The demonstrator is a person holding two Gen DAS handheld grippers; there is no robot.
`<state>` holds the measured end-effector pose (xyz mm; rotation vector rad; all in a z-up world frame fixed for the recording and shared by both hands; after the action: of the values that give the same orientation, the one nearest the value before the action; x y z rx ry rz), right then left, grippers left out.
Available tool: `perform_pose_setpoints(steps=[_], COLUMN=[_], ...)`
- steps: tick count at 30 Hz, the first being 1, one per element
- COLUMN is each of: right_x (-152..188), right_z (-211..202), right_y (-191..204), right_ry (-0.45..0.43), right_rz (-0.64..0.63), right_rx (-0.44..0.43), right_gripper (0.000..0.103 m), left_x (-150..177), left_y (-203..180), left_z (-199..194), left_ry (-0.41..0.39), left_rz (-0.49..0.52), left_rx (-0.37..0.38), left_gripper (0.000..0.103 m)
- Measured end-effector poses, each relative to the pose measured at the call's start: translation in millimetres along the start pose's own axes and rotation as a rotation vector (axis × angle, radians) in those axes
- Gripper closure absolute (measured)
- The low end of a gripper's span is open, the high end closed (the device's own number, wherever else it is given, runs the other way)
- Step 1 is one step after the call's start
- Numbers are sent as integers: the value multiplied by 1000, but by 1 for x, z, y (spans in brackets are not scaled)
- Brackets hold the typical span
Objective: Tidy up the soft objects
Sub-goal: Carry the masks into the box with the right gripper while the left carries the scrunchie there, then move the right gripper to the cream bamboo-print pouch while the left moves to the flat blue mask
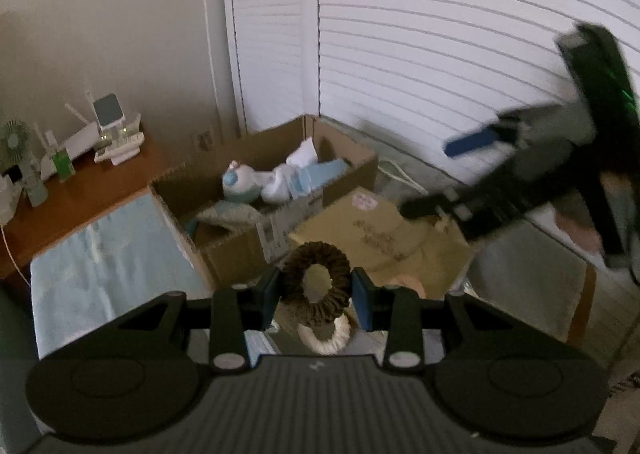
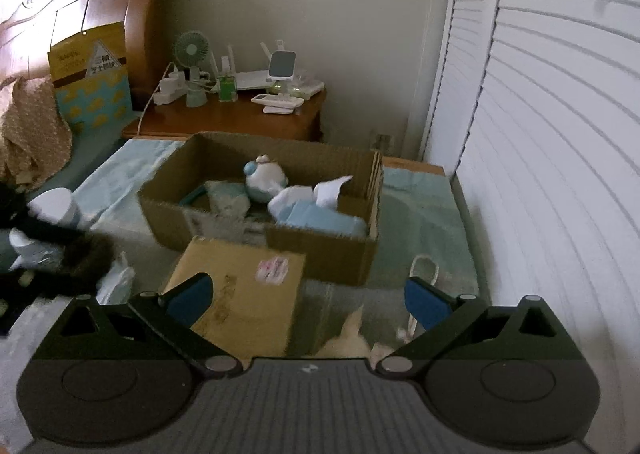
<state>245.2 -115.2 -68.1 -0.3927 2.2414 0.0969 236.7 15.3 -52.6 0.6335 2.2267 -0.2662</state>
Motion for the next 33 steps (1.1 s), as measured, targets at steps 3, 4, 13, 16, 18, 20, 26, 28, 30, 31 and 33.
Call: perform_pose_setpoints(steps=[3, 4, 13, 16, 18, 20, 26, 28, 30, 31, 33], right_x=[10, 13, 27, 24, 23, 23, 23, 23, 24, 24, 25], right_z=[-10, -12, -24, -27, -27, -27, -28, -29, -30, -30, -30], right_y=[6, 8, 19, 17, 15, 13, 8, 7, 6, 6, 5], right_ry=[-1, 0, 8, -1, -3, -1, -3, -7, -7, -8, -6], right_rz=[17, 25, 33, 36, 36, 36, 52, 53, 54, 53, 53], right_rx=[-14, -17, -41, -40, -43, -38, -37, -37, -35, -34, -29], right_gripper=[0, 0, 0, 0, 0, 0, 0, 0, 0, 0, 0], left_x=[-13, -18, -52, -60, -63, -66, -70, -68, -66, -65, -62], left_y=[6, 9, 49, 60, 66, 70, 80, 81, 81, 81, 78], left_z=[5, 7, 41, 51, 55, 57, 63, 62, 58, 55, 49], left_ry=[-9, -12, -13, -12, -12, -16, -21, -23, -29, -30, -34], left_rz=[-6, -10, -65, -71, -78, -91, -90, -99, -114, -118, -126], left_rx=[-9, -14, -86, -117, -129, -139, -206, -215, -220, -221, -227], left_gripper=[66, 66, 66, 66, 66, 66, 39, 24, 19, 18, 17])
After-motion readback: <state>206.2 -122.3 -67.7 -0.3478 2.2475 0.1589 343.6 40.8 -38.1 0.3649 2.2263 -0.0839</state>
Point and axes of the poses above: each gripper's, at about its wrist camera, not at the fingertips, and z roughly the way its jaws point, y to its left, x to its underside, the point moved 9 cm from there along z, roughly the way its jaws point, and after that the axes turned 2 degrees about x, right-handed, at the moved point
